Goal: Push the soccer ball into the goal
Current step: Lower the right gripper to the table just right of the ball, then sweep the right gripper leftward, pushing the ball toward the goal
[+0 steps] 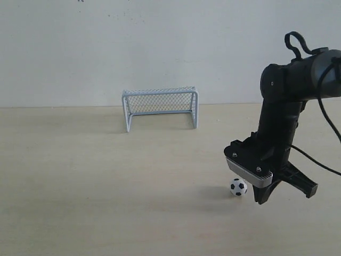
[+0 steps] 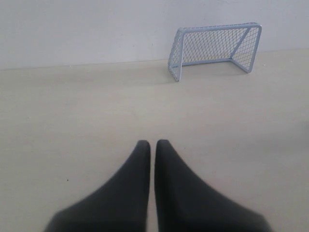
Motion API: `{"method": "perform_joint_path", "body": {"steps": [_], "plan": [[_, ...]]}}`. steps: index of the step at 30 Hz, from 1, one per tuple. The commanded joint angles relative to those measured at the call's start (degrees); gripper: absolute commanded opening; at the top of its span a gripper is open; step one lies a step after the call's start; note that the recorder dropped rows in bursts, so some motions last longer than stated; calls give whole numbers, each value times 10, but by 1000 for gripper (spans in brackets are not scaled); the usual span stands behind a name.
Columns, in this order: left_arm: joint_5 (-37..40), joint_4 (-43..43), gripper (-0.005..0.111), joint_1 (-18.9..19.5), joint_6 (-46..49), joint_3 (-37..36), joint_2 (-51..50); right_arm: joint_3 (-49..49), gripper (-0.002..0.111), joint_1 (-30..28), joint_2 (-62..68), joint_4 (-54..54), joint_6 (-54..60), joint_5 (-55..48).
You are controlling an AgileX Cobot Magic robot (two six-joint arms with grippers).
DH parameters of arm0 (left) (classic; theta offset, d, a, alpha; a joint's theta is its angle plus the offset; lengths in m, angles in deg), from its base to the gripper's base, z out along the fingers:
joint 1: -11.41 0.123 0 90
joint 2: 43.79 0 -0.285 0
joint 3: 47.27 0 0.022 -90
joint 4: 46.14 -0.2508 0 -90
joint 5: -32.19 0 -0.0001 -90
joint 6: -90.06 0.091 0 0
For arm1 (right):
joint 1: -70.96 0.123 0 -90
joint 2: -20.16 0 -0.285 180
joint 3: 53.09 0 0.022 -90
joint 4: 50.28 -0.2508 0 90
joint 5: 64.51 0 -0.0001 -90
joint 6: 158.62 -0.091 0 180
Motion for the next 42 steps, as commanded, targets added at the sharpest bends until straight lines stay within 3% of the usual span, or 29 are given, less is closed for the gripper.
{"method": "perform_joint_path", "body": {"steps": [1,20,26,42], "plan": [[-1,5,4,1,-2,-2,2,1,0,0,9,5,6,10],[-1,5,4,1,-2,-2,2,1,0,33,10,41,-15,1],[-1,5,4,1,-2,-2,2,1,0,33,10,89,-50,28],[-1,5,4,1,-2,-2,2,1,0,33,10,91,-53,19]]}}
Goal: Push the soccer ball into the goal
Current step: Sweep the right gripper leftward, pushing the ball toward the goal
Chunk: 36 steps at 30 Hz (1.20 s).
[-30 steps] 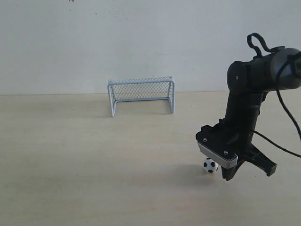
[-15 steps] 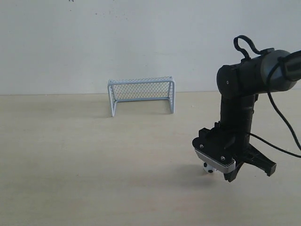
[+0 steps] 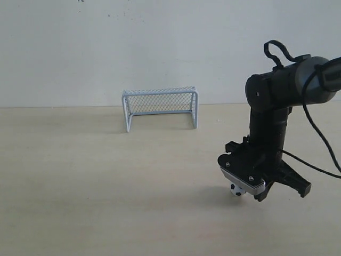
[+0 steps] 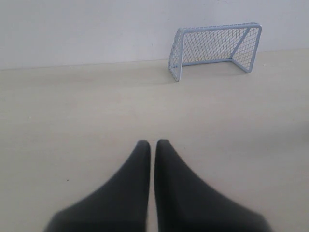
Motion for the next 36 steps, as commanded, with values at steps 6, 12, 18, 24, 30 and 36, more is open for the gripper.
{"method": "perform_joint_path", "body": {"steps": [6,12,18,24,30,36], "plan": [[-1,5,4,1,-2,-2,2,1,0,0,-1,3,-1,-43],[-1,5,4,1,-2,-2,2,1,0,1,-2,-8,-1,-44],[-1,5,4,1,-2,-2,2,1,0,1,-2,-8,-1,-44],[-1,5,4,1,-2,-2,2,1,0,1,-5,-220,-66,258],[-1,5,4,1,-2,-2,2,1,0,-16,-66,-320,-67,444],[-1,5,4,1,-2,-2,2,1,0,-84,-156,-319,-217,288]]}}
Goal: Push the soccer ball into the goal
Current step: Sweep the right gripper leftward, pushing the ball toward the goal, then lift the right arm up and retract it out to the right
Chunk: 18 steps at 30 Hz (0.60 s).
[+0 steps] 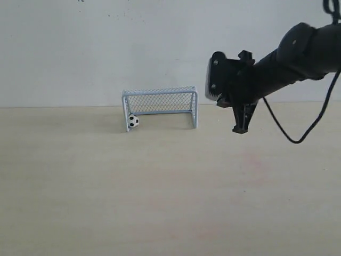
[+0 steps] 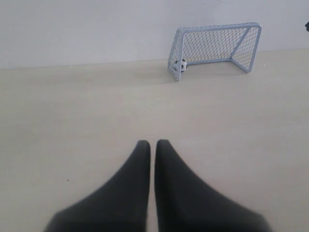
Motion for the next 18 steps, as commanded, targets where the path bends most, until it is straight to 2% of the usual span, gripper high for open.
{"method": "perform_joint_path", "body": {"steps": [1,6,9,14,18], "plan": [[-1,5,4,1,-2,-2,2,1,0,-58,-76,-2,-122,-97],[-1,5,4,1,-2,-2,2,1,0,-147,-142,-7,-226,-165],[-1,5,4,1,-2,-2,2,-1,0,-217,-169,-53,-258,-222],[-1,5,4,1,-2,-2,2,-57,0,-297,-212,-130,-258,-244],[-1,5,4,1,-2,-2,2,-128,0,-335,-257,-156,-246,-233]]}}
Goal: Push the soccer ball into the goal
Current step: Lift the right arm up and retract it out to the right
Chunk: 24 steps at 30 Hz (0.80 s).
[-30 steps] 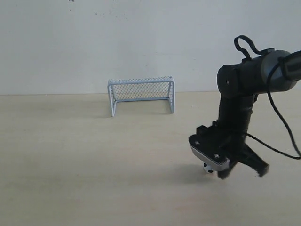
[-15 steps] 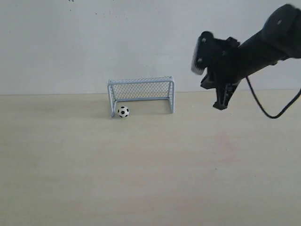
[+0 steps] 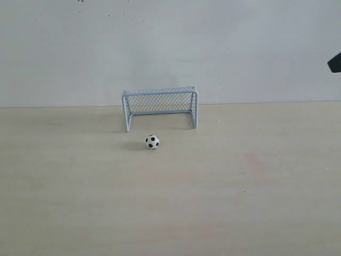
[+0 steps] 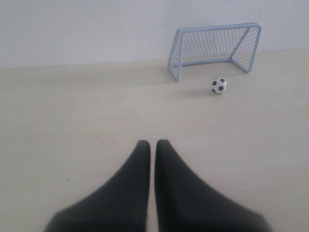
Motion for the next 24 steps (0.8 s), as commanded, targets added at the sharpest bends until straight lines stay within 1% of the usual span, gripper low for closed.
{"method": "perform_joint_path", "body": {"steps": [1,4,9,11,18,21,24], "plan": [[-1,5,4,1,-2,-2,2,-83,0,-36,-56,-32,10,10],[-1,5,4,1,-2,-2,2,-145,0,-35,-99,-32,11,45],[-1,5,4,1,-2,-2,2,-229,0,-33,-174,-101,38,55],[-1,5,4,1,-2,-2,2,-243,0,-33,-201,-108,35,26],[-1,5,4,1,-2,-2,2,-246,0,-33,-249,-109,35,-172],[-1,5,4,1,-2,-2,2,-246,0,-33,-252,-109,35,-219],[-1,5,4,1,-2,-2,2,-246,0,-33,-252,-109,35,-231]]}}
